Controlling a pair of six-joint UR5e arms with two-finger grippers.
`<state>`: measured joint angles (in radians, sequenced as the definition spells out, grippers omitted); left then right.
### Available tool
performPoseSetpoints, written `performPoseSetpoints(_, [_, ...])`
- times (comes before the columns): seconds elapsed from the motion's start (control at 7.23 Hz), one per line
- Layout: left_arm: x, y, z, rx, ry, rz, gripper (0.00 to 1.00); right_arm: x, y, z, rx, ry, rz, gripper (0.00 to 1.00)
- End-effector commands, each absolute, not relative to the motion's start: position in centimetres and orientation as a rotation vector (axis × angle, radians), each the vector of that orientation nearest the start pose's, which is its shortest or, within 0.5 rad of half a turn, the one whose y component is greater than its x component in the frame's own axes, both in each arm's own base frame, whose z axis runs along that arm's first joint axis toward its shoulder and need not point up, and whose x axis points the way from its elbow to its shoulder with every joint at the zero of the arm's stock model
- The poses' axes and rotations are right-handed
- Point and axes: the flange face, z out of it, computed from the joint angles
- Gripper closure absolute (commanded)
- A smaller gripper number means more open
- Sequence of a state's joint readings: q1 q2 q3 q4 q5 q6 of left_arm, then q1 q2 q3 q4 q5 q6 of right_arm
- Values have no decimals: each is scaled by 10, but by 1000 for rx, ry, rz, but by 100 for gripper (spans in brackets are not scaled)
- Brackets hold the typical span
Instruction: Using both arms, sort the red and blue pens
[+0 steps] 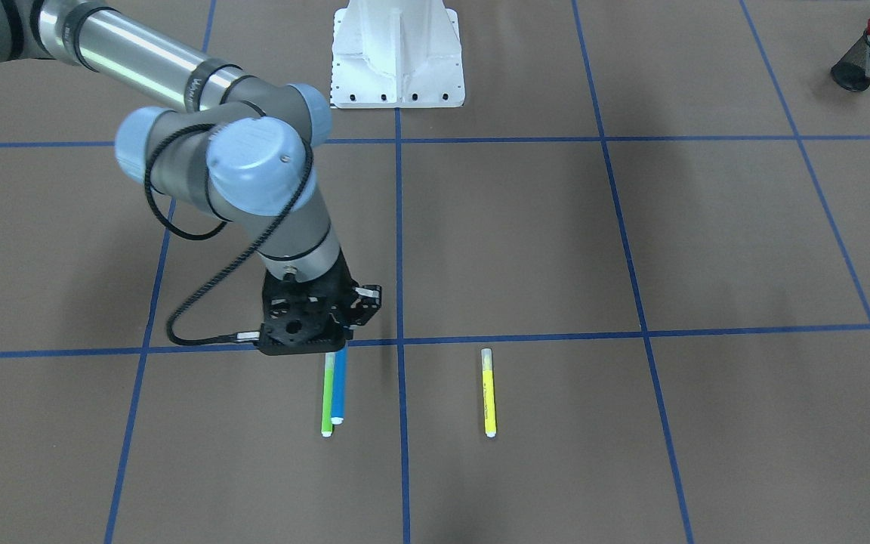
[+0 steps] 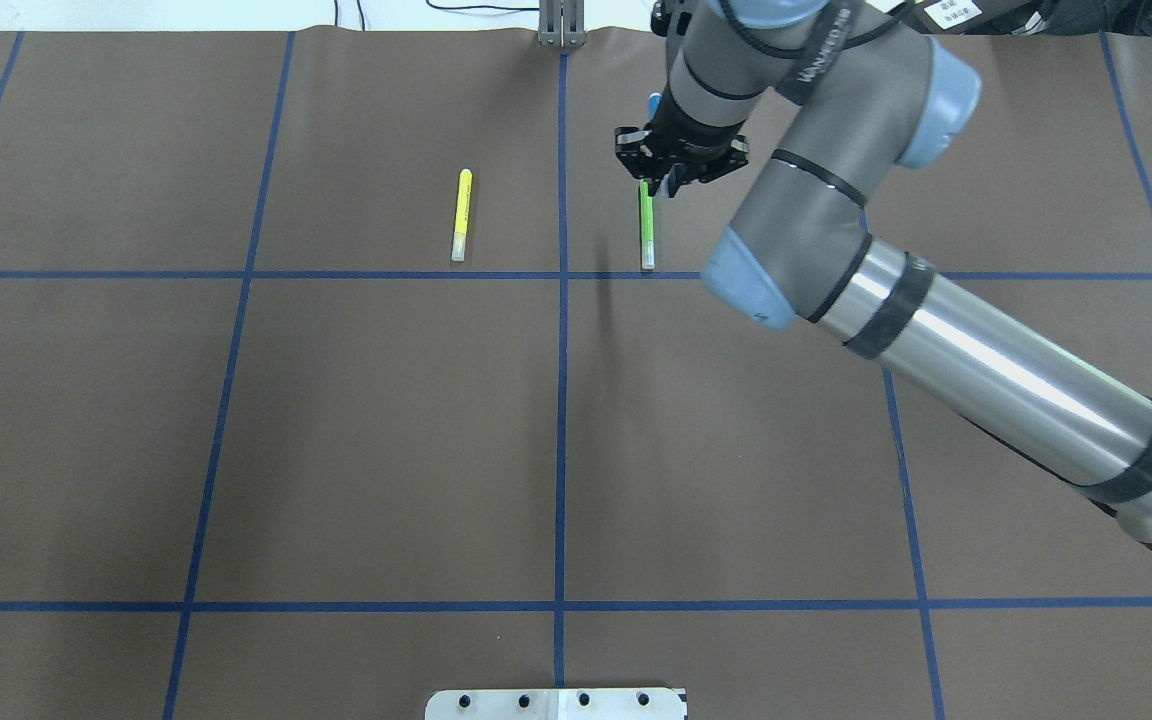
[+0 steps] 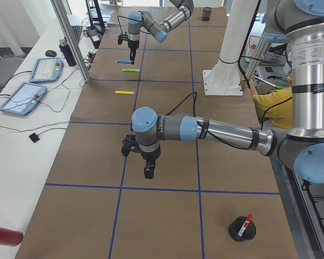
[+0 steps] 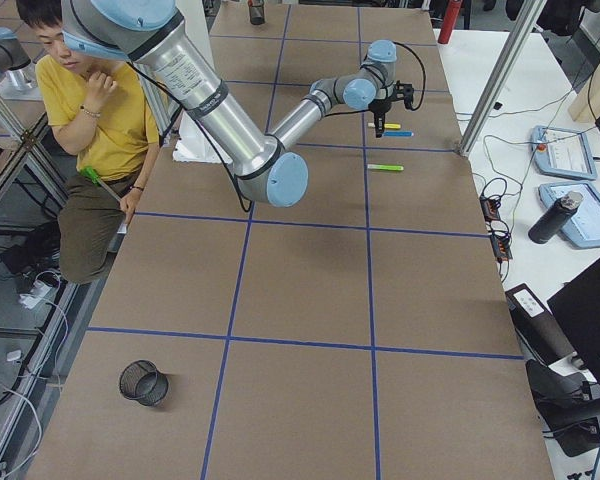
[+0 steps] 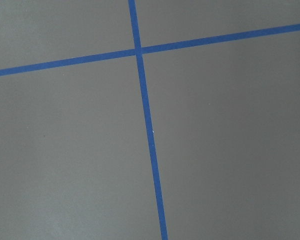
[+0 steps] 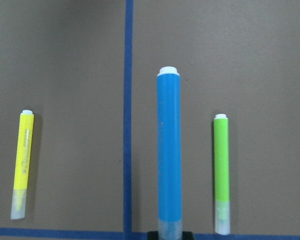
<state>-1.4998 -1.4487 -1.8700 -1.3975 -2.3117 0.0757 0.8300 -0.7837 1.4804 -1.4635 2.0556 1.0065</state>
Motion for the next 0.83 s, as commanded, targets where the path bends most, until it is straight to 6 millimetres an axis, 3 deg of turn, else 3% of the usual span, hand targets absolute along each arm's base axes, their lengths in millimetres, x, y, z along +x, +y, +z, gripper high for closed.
performPoseSetpoints(0.0, [-35, -437, 594, -7, 742, 136, 0, -333, -591, 250, 165, -929, 9, 100])
performPoseSetpoints(0.28, [-35, -438, 613, -22, 743, 132, 0, -247, -583, 304, 209, -923, -79, 100])
performPoseSetpoints(0.41, [-36, -433, 626, -7, 748, 139, 0, -217, -574, 324, 210, -925, -82, 100])
performPoseSetpoints(0.69, [-36, -431, 639, -20, 749, 131, 0, -173, -533, 357, 213, -920, -90, 100])
